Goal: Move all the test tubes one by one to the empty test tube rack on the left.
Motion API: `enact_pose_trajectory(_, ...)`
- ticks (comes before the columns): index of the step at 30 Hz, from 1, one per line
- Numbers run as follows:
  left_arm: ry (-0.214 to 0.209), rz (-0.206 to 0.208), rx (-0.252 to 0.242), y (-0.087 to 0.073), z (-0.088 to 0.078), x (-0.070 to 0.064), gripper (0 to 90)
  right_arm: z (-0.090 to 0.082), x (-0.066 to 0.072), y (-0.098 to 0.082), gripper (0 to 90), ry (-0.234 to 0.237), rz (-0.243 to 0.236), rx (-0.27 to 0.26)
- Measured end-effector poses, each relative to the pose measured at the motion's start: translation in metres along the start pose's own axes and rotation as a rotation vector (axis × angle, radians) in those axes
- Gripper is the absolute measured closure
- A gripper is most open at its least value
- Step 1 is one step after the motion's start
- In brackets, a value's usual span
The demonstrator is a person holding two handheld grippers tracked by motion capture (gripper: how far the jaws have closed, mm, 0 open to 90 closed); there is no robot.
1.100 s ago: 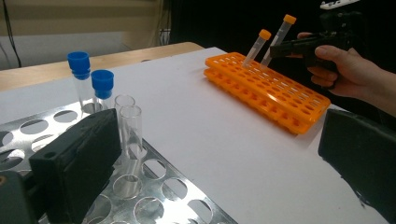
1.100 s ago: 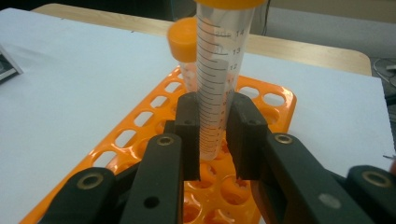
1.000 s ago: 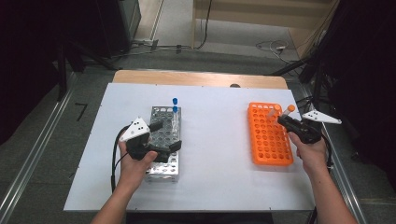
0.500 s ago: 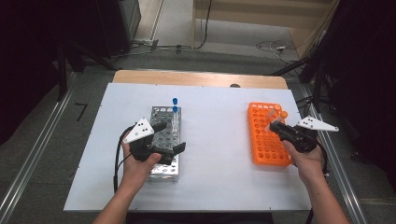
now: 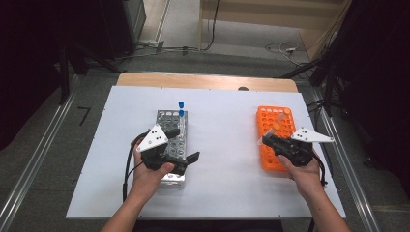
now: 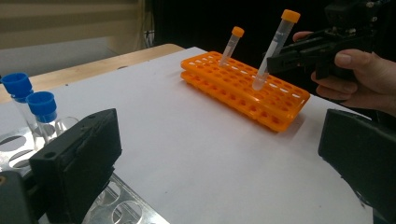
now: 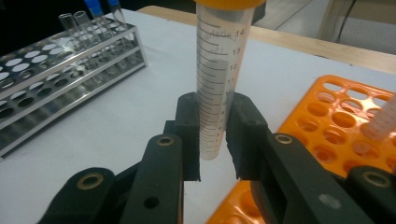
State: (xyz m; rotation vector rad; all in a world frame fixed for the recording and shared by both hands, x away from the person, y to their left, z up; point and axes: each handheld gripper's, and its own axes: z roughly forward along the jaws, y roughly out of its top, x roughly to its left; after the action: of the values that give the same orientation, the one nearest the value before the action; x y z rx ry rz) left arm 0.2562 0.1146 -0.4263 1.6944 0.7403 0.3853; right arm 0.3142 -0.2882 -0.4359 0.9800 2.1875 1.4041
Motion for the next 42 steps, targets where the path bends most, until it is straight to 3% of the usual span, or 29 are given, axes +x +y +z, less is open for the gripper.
enact_pose_trajectory(4, -0.008, 0.004, 0.005, 0.000, 0.002, -0.002, 0.0, 0.004, 0.012, 0.002, 73.1, 0.032, -0.030, -0.001)
enact_pose_trajectory(23, -0.049, 0.013, 0.012, 0.002, 0.012, -0.013, 0.0, 0.019, 0.055, 0.005, 73.1, 0.166, -0.062, -0.003)
enact_pose_trajectory(28, -0.040, 0.027, 0.016, 0.005, 0.016, -0.020, 0.2, 0.021, 0.065, 0.005, 73.1, 0.190, -0.079, -0.002)
enact_pose_trajectory(34, -0.034, 0.021, 0.021, 0.007, 0.021, -0.026, 7.0, 0.024, 0.076, 0.006, 73.1, 0.220, -0.094, 0.001)
enact_pose_trajectory(42, -0.081, 0.020, 0.011, 0.009, 0.026, -0.033, 12.0, 0.028, 0.090, 0.005, 73.1, 0.255, -0.112, 0.012)
